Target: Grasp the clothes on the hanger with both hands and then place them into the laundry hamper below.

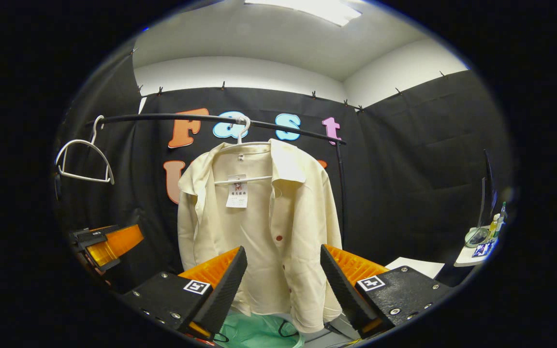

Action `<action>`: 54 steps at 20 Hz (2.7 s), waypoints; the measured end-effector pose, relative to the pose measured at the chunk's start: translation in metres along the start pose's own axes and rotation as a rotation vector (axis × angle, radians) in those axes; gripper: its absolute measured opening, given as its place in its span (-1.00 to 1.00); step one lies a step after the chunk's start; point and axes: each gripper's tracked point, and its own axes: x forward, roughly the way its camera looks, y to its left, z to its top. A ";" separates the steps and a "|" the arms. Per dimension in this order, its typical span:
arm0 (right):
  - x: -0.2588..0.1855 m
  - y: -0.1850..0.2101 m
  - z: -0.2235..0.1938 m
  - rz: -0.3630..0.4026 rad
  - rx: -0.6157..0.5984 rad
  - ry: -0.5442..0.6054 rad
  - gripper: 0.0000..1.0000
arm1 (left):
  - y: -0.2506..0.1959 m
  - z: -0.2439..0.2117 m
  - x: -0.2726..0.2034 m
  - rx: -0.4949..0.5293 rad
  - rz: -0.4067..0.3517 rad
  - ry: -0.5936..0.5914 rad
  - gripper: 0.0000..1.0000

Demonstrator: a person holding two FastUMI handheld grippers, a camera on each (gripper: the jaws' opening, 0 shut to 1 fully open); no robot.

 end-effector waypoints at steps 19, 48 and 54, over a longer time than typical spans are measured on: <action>0.210 0.007 -0.008 -0.154 0.002 -0.013 0.89 | 0.048 0.003 -0.033 0.017 0.104 0.016 0.93; 0.186 -0.028 0.015 0.057 -0.107 0.067 -1.00 | -0.052 -0.046 0.212 0.034 -0.038 0.032 0.94; 0.186 -0.027 0.016 0.081 -0.091 0.054 -1.00 | -0.038 -0.072 0.237 0.086 -0.008 0.068 0.92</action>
